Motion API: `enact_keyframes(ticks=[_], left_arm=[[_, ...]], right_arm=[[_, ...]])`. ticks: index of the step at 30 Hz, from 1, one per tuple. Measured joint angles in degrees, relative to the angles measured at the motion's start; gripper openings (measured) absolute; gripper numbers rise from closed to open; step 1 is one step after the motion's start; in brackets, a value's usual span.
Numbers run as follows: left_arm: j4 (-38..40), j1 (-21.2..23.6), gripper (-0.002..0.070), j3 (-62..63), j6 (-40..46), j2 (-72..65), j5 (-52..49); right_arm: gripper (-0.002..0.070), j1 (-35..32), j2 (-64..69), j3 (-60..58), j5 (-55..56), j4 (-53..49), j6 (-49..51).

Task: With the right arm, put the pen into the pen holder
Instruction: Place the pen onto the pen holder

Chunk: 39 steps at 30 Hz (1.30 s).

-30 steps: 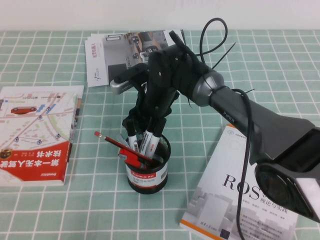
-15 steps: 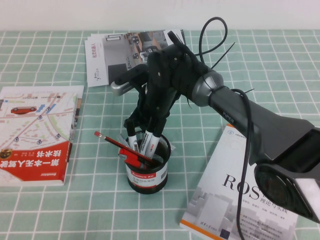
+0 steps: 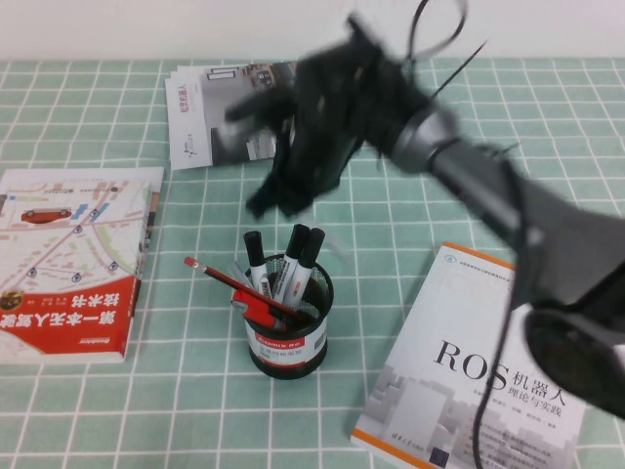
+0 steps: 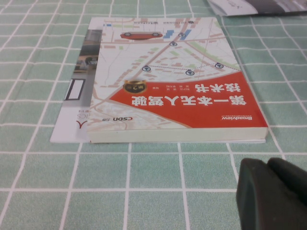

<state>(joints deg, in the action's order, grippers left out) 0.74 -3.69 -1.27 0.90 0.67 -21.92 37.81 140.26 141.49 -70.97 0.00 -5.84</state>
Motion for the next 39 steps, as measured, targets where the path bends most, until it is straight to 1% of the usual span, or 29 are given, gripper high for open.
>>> enact_keyframes(ticks=[6,10,14,16,18,23,27,30,34,39], left_arm=[[0.0,0.0,-0.0004,0.0,0.0,0.0,0.0],[0.0,0.0,-0.0004,0.0,0.0,0.0,0.0],[0.0,0.0,-0.0004,0.0,0.0,0.0,0.0],[0.0,0.0,-0.0004,0.0,0.0,0.0,0.0],[0.0,0.0,-0.0004,0.0,0.0,0.0,0.0],[0.0,0.0,-0.0004,0.0,0.0,0.0,0.0],[0.0,0.0,-0.0004,0.0,0.0,0.0,0.0],[0.0,0.0,-0.0004,0.0,0.0,0.0,0.0],[0.0,0.0,-0.0004,0.0,0.0,0.0,0.0],[0.0,0.0,-0.0004,0.0,0.0,0.0,0.0]], right_arm=[[0.0113,-1.47,-9.59,0.5,-0.14,-1.53,0.0],[0.0113,-1.7,-15.59,-2.46,-0.26,-1.88,0.0],[0.0113,-1.7,-22.35,-11.43,-0.46,-1.88,0.0],[0.0113,-1.6,-26.92,-18.9,2.55,-1.99,0.41],[0.0113,-1.49,-32.56,-28.39,9.6,-2.07,1.61],[0.0113,-1.26,-47.7,-53.06,31.83,0.0,3.03],[0.0113,-1.26,-58.45,-72.44,51.59,3.59,3.12],[0.0113,-1.01,-63.67,-84.46,66.98,4.84,3.12],[0.0113,0.61,-67.69,-95.52,82.1,4.97,3.12],[0.0113,5.87,-68.38,-104.27,101.11,2.6,3.12]])
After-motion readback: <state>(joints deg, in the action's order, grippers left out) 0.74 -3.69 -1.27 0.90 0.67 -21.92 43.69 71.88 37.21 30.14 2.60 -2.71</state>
